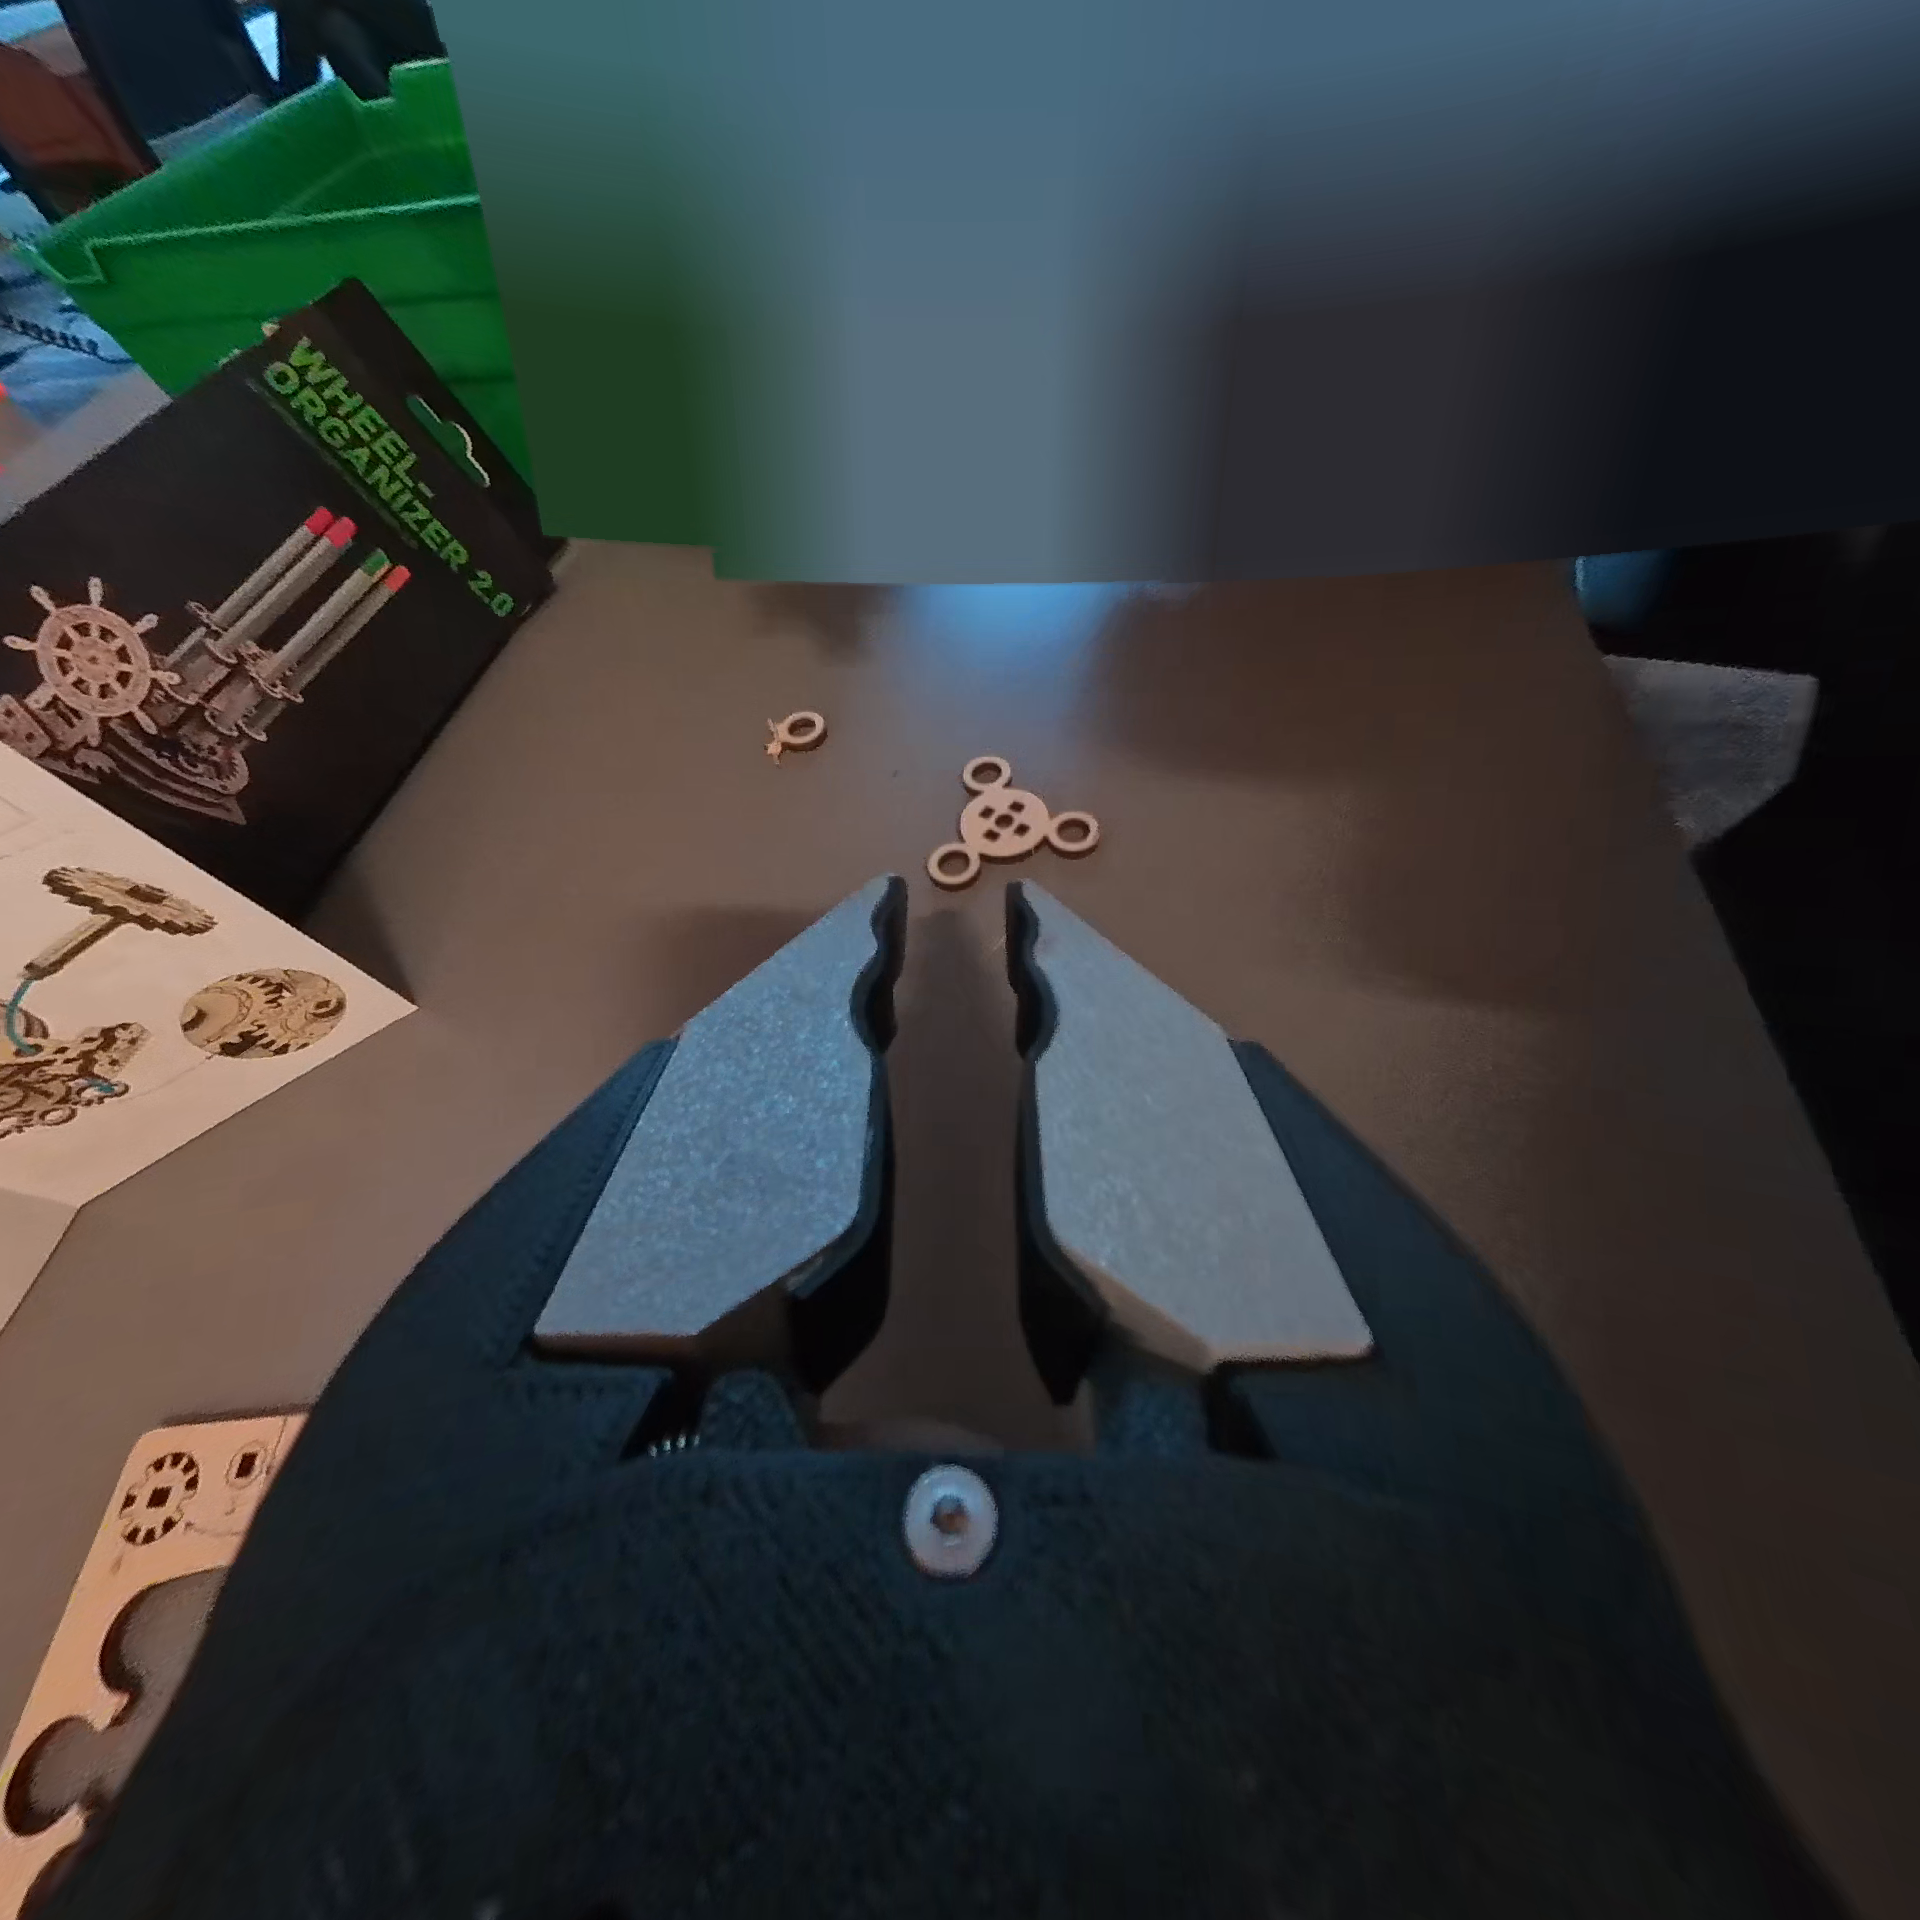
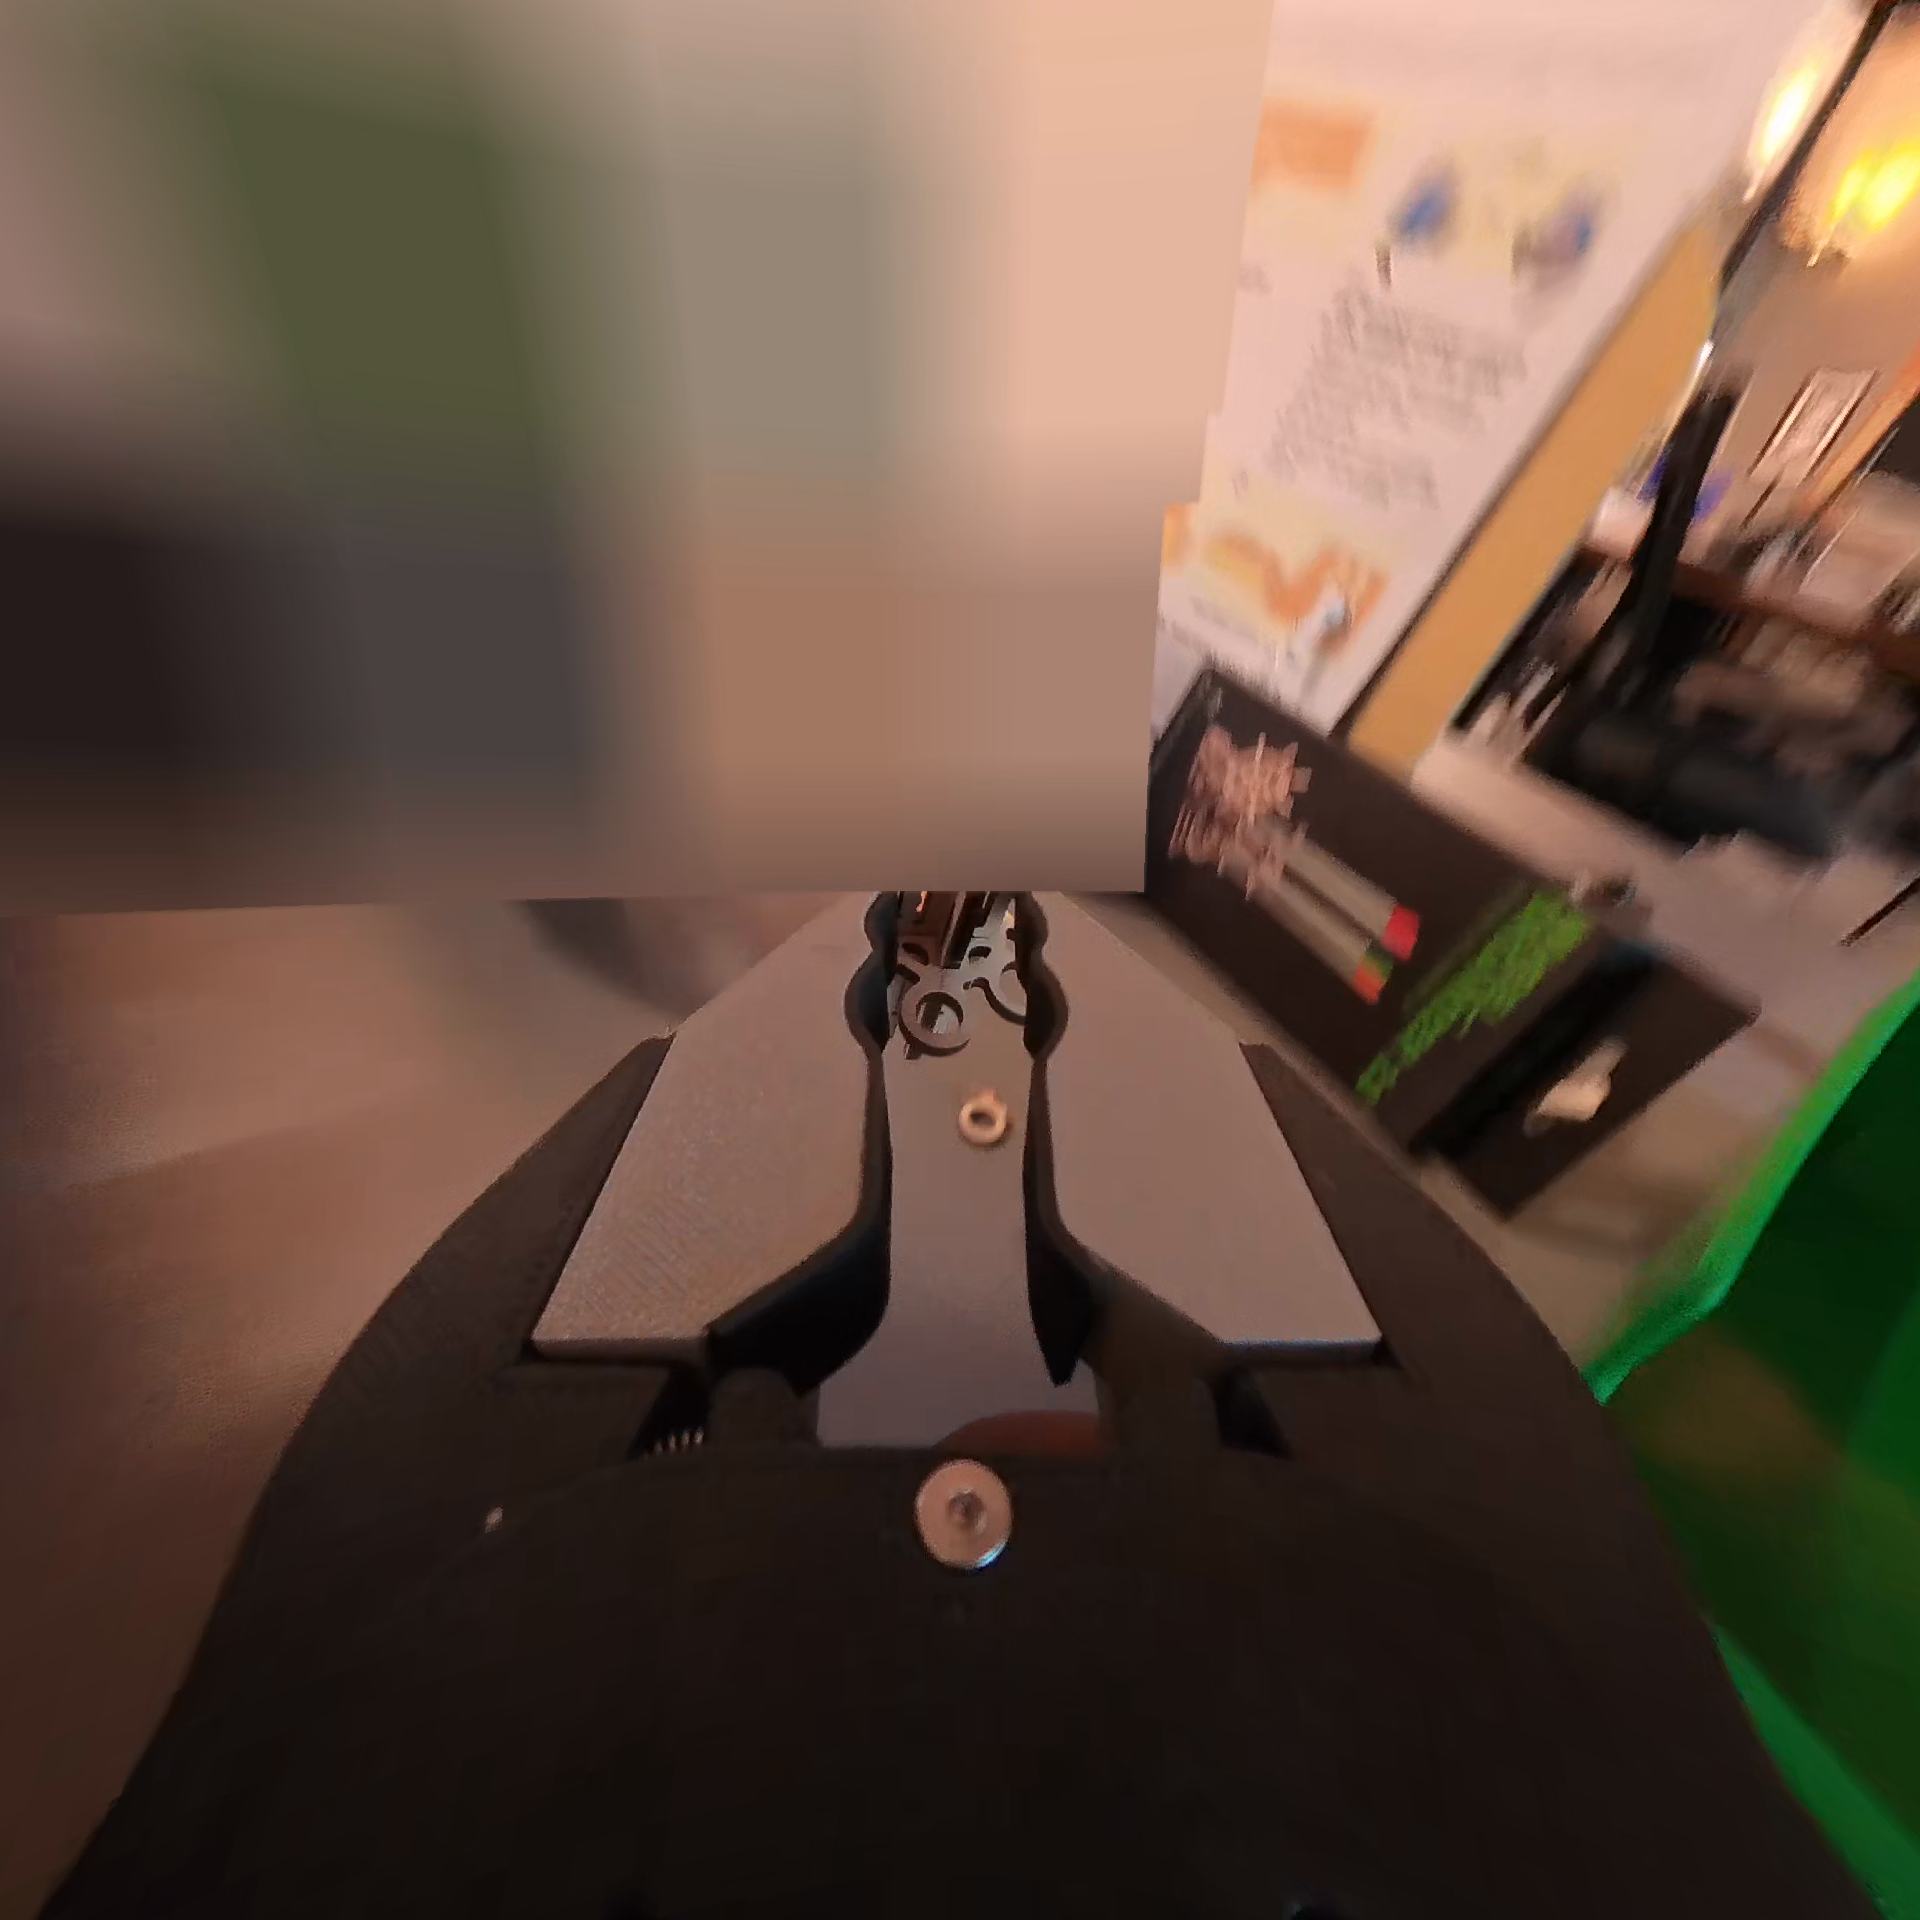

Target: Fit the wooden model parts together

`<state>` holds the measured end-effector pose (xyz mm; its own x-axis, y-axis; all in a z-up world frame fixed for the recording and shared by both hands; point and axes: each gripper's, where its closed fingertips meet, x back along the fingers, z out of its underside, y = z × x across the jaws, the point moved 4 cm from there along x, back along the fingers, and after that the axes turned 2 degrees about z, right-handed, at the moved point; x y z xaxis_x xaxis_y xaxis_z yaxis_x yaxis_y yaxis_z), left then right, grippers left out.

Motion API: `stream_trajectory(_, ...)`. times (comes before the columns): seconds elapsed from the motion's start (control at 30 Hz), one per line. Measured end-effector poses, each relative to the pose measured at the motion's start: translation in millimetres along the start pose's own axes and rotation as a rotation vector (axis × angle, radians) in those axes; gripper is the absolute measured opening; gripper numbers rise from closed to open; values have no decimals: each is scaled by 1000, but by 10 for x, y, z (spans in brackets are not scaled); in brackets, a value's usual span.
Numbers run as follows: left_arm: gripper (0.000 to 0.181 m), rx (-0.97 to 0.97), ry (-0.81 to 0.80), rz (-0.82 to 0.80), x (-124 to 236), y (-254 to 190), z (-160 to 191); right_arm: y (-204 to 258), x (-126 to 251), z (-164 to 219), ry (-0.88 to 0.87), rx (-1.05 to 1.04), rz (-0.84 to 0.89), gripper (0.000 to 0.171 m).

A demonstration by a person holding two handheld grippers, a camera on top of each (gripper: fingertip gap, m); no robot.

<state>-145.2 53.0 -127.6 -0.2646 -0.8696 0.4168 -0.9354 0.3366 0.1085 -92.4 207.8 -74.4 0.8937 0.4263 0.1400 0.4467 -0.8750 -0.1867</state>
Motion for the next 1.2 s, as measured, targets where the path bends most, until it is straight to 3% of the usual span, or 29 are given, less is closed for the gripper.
stream_trajectory(0.23,14,-35,-52,-112,-27,45,-93,332,-54,-212,-120,326,67,17)
stream_trajectory(0.53,12,-32,-89,-176,26,117,-120,689,-225,-176,-124,745,145,17)
stream_trajectory(0.83,12,-38,-87,-165,18,105,-119,646,-398,-85,-126,716,58,17)
stream_trajectory(1.2,12,-31,-84,-145,8,71,-118,542,-359,-135,-177,572,33,18)
